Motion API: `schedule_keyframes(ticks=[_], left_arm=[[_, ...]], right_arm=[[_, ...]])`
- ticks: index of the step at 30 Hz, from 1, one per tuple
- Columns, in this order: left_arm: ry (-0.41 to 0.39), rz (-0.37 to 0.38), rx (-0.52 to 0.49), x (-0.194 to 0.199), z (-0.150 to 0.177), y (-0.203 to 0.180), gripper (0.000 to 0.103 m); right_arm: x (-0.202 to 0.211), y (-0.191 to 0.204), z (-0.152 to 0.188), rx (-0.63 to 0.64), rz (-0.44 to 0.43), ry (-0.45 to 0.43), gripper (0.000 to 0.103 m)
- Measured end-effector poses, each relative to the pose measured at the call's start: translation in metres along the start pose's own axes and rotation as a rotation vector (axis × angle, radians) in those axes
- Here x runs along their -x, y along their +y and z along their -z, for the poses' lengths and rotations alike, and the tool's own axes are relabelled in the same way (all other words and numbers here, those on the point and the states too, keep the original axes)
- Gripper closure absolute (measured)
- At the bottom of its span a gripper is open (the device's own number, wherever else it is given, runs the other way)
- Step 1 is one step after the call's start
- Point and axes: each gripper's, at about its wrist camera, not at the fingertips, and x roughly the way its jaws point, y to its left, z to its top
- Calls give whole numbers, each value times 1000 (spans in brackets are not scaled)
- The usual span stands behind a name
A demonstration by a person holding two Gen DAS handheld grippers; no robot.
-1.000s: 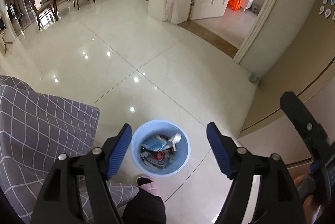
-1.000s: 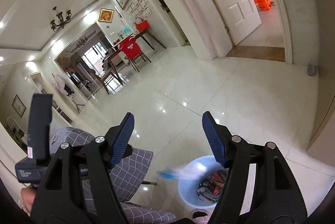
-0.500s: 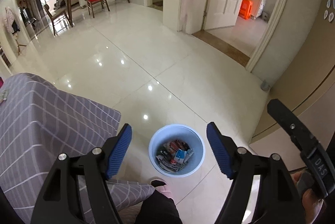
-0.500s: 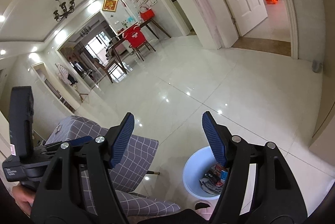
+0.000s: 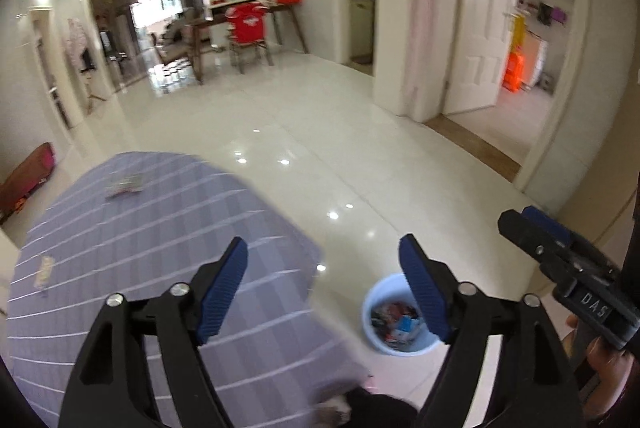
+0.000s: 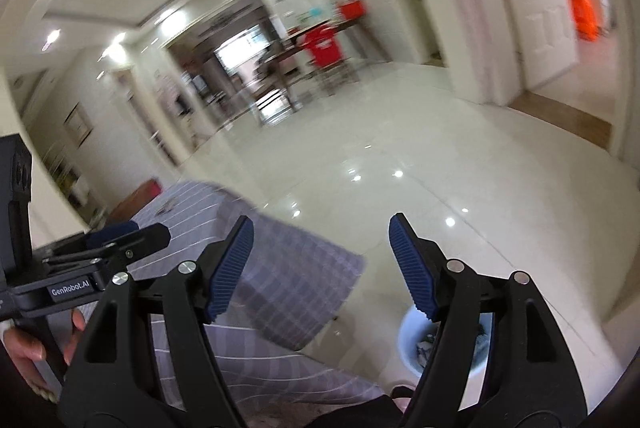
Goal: Collect trash
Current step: 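Grasp the green-printed tube with the right tool while the left tool grasps the small tag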
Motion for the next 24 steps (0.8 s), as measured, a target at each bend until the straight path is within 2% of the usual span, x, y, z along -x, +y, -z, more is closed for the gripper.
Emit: schedule_keyframes(ticks=[5,7,11,14,15,18,19,22,23,24], left_arm=[[-10,-142,87,17,13,99,22],[0,-212,139,21,20,150,22],[13,-289,239,22,36,231,22],[70,-343,307,9,53,292,23],[88,-351,323,4,59,306,25],[137,-325,366,-9,72,344,41],[144,-318,378,-14,74,354,42],[151,-305,368,-30,74,362,44],[156,-288,362,-35,73,362,46],[163,-271,355,-40,72,362,52]], right_arm=[[-51,86,-5,155,-101,92,33],[-71,113,-6,202,-123,125,33],[-121,172,-9,298,-166,213,32],[-154,202,-10,352,-166,260,32],[-165,210,-11,365,-165,275,32],[-197,232,-7,409,-149,308,32],[-208,237,-8,420,-145,319,32],[-239,252,-2,463,-123,341,32],[-250,256,-1,474,-123,349,32],[-257,255,-2,483,-118,355,32]])
